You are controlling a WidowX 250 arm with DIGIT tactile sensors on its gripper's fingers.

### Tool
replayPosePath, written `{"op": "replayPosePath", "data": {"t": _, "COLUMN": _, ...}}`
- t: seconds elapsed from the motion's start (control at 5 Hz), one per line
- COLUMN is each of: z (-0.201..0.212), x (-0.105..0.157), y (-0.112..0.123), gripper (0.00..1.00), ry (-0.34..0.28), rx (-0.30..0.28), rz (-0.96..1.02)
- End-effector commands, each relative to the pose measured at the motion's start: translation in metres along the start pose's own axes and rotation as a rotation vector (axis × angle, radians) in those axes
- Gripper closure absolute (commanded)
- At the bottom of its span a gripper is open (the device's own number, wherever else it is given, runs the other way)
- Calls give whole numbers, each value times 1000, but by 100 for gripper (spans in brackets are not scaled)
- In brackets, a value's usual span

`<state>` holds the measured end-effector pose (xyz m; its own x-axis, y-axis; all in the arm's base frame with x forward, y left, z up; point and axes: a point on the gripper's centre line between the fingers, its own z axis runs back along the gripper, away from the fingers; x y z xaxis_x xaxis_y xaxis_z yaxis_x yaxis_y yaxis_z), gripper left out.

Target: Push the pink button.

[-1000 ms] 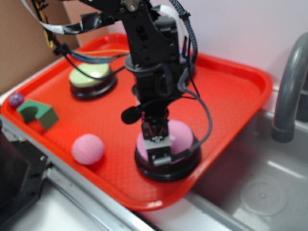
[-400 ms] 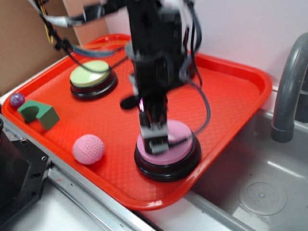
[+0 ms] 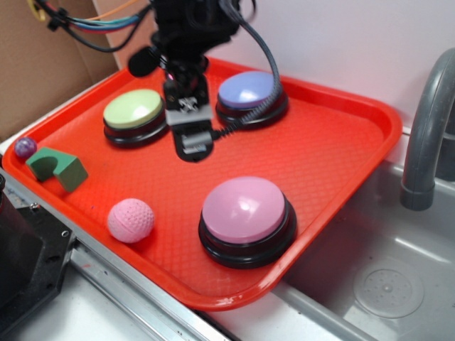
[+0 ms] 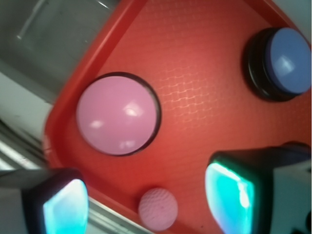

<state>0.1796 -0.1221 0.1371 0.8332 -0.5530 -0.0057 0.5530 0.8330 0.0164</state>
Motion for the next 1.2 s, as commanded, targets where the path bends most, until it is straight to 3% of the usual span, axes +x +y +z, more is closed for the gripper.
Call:
{"op": "replayPosePath", "data": {"t": 0.0, "z": 18, "x": -5, "y": -7, "gripper": 0, "ry": -73, "rx": -2, "rz": 14}}
{"op": "replayPosePath", "data": {"t": 0.6, "z": 34, "x": -16, "y": 0, "gripper": 0, "ry": -12, "rx": -42, "rz": 92}}
{"op": "replayPosePath", "data": {"t": 1.0, "z": 50, "x": -26, "y": -3, "gripper": 0, "ry": -7, "rx": 33, "rz": 105}}
